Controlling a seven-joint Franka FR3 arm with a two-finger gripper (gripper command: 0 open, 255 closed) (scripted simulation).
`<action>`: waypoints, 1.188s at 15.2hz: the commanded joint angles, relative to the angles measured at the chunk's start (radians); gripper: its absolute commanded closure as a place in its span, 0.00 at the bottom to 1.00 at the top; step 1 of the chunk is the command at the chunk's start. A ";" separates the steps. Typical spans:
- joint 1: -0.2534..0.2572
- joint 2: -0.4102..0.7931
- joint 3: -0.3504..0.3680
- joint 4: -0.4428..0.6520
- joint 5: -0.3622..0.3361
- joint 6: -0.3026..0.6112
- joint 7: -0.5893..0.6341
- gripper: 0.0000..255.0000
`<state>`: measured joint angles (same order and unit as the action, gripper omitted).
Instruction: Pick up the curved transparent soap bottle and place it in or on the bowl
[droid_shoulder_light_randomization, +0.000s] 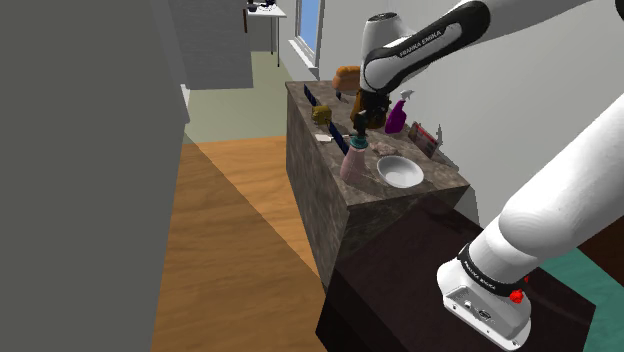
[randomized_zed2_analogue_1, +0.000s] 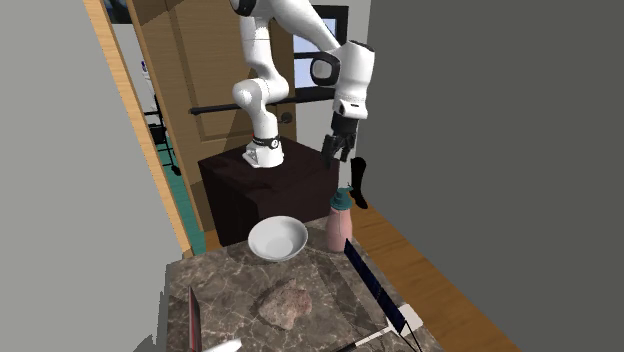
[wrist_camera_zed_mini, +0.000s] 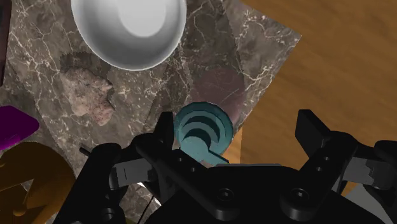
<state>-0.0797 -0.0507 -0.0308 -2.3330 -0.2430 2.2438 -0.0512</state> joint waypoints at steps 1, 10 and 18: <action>-0.006 0.080 -0.005 0.047 -0.013 0.048 0.008 0.00; -0.020 0.273 -0.024 0.137 -0.045 0.178 0.030 0.00; -0.023 0.299 -0.028 0.134 -0.051 0.208 0.035 0.00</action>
<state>-0.1028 0.2479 -0.0587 -2.1992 -0.2943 2.4512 -0.0167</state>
